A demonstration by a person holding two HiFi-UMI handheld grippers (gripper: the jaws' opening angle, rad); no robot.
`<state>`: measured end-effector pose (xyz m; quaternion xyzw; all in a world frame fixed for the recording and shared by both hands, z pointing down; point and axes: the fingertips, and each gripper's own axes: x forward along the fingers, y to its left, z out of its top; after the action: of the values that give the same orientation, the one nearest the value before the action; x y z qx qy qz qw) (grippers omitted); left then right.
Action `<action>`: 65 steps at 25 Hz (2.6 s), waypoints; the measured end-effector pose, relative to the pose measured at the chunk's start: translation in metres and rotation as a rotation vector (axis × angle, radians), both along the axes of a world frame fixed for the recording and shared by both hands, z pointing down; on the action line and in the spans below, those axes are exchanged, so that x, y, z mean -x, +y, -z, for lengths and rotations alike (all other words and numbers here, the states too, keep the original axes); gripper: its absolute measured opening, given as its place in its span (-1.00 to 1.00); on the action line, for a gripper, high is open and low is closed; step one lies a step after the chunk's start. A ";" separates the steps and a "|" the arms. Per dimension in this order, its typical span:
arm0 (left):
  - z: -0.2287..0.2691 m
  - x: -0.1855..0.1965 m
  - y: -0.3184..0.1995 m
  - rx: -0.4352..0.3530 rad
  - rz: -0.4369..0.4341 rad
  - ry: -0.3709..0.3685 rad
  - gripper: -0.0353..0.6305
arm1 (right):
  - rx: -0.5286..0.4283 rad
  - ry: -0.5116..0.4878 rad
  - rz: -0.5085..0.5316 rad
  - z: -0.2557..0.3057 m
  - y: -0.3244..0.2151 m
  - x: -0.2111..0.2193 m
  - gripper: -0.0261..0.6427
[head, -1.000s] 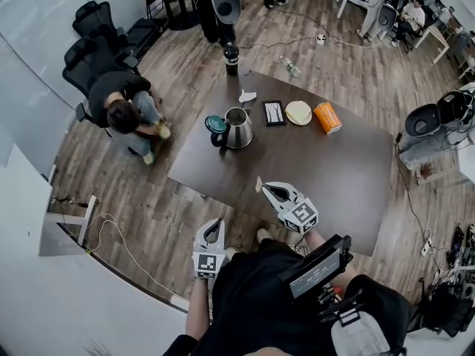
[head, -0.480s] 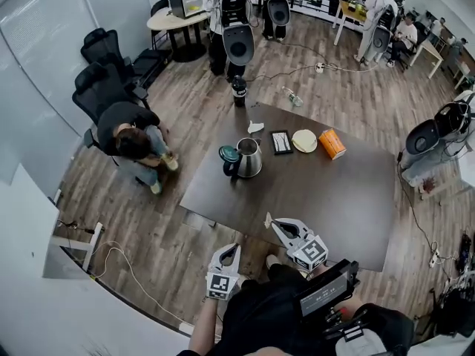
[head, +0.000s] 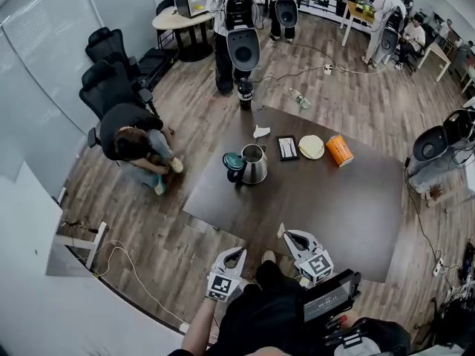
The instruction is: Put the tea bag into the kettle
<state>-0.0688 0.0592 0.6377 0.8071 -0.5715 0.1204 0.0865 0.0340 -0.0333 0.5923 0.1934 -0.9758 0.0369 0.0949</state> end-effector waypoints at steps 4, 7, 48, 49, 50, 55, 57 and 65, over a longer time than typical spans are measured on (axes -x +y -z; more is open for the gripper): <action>0.012 -0.008 -0.026 -0.013 0.000 -0.027 -0.89 | -0.024 -0.033 0.014 0.001 -0.040 -0.002 -0.90; 0.026 -0.019 -0.044 -0.052 -0.049 -0.016 -0.89 | -0.044 -0.066 0.029 0.004 -0.062 0.006 -0.90; 0.037 0.064 -0.121 -0.177 -0.251 0.016 -0.89 | -0.005 0.046 -0.137 -0.031 -0.137 0.078 -0.90; 0.037 0.068 -0.120 -0.178 -0.249 0.017 -0.89 | -0.006 0.045 -0.139 -0.031 -0.137 0.083 -0.90; 0.037 0.073 -0.120 -0.179 -0.244 0.022 -0.89 | -0.007 0.043 -0.142 -0.031 -0.137 0.087 -0.90; 0.033 0.093 -0.121 -0.191 -0.229 0.030 -0.89 | -0.021 0.058 -0.135 -0.035 -0.139 0.106 -0.90; 0.028 0.102 -0.121 -0.193 -0.222 0.036 -0.89 | -0.038 0.076 -0.128 -0.039 -0.141 0.116 -0.90; 0.019 0.121 -0.122 -0.168 -0.237 0.034 -0.89 | -0.035 0.091 -0.137 -0.047 -0.148 0.140 -0.90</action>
<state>-0.1897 -0.0628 0.6185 0.8753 -0.4786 0.0678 0.0133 -0.1056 -0.1811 0.6394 0.2628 -0.9555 0.0172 0.1328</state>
